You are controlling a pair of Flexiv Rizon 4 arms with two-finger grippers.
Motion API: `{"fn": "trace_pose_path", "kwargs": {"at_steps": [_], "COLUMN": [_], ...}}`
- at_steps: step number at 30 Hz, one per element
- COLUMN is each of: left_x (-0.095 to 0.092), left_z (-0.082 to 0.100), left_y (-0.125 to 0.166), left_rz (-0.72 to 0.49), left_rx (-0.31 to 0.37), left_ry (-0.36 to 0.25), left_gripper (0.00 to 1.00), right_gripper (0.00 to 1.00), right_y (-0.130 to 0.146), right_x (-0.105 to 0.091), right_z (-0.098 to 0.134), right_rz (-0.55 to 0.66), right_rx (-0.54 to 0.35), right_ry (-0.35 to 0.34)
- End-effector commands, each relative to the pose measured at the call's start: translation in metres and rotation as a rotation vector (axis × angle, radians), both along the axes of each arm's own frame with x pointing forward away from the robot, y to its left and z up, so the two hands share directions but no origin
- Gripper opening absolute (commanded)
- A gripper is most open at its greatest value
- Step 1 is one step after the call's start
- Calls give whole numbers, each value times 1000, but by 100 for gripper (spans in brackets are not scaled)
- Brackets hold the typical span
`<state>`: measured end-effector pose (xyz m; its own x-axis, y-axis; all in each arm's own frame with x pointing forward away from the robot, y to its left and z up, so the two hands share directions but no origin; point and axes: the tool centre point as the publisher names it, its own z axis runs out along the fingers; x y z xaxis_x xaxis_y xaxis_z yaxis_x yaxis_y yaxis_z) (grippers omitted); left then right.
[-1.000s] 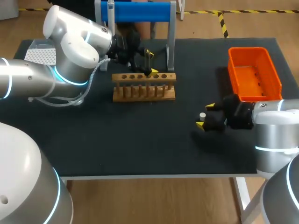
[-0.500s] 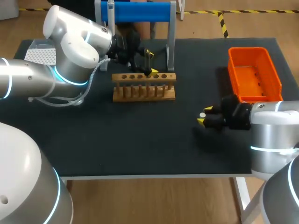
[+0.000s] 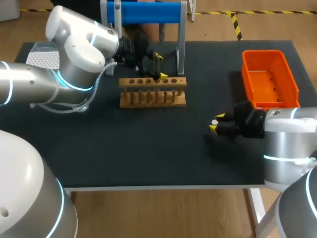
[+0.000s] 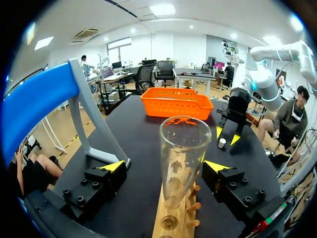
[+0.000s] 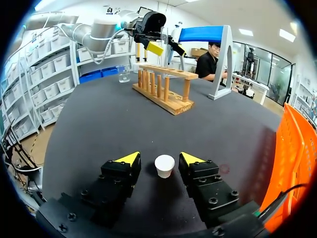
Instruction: Invert the test tube, pick up the pipette, mount the tip to pipette, aspirate from beaker and dispense into the tube, eject the tip, return the pipette, and cap with the stopper.
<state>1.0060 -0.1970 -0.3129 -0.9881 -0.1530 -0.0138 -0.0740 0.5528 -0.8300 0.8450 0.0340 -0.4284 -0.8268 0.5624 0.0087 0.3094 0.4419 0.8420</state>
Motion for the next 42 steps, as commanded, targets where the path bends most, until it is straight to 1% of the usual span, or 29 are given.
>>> {"fn": "trace_pose_path", "kwargs": {"at_steps": [1, 22, 29, 30, 34, 37, 38, 39, 42], "left_x": [1, 1, 1, 1, 1, 1, 1, 1, 1], "left_z": [0, 0, 0, 0, 0, 0, 0, 0, 0], "left_y": [0, 0, 0, 0, 0, 0, 0, 0, 0], "left_rz": [-2, -2, -2, -2, -2, -2, -2, -2, -2], "left_rx": [1, 1, 1, 1, 1, 1, 1, 1, 1], "left_ry": [3, 3, 3, 3, 3, 3, 3, 3, 3], "left_gripper": [100, 100, 100, 100, 100, 100, 100, 100, 100], "right_gripper": [50, 49, 45, 42, 38, 37, 36, 32, 29], "right_y": [1, 1, 1, 1, 1, 1, 1, 1, 1], "right_x": [0, 4, 4, 4, 5, 5, 5, 5, 6], "right_z": [-2, -5, -5, -5, -5, -6, -6, -6, -7], "right_rz": [-6, -11, -12, -12, -12, -16, -17, -17, -18], "right_rx": [-2, -7, -8, -9, -10, -13, -13, -13, -15], "right_ry": [-1, 2, 2, 2, 2, 2, 3, 3, 4]}}
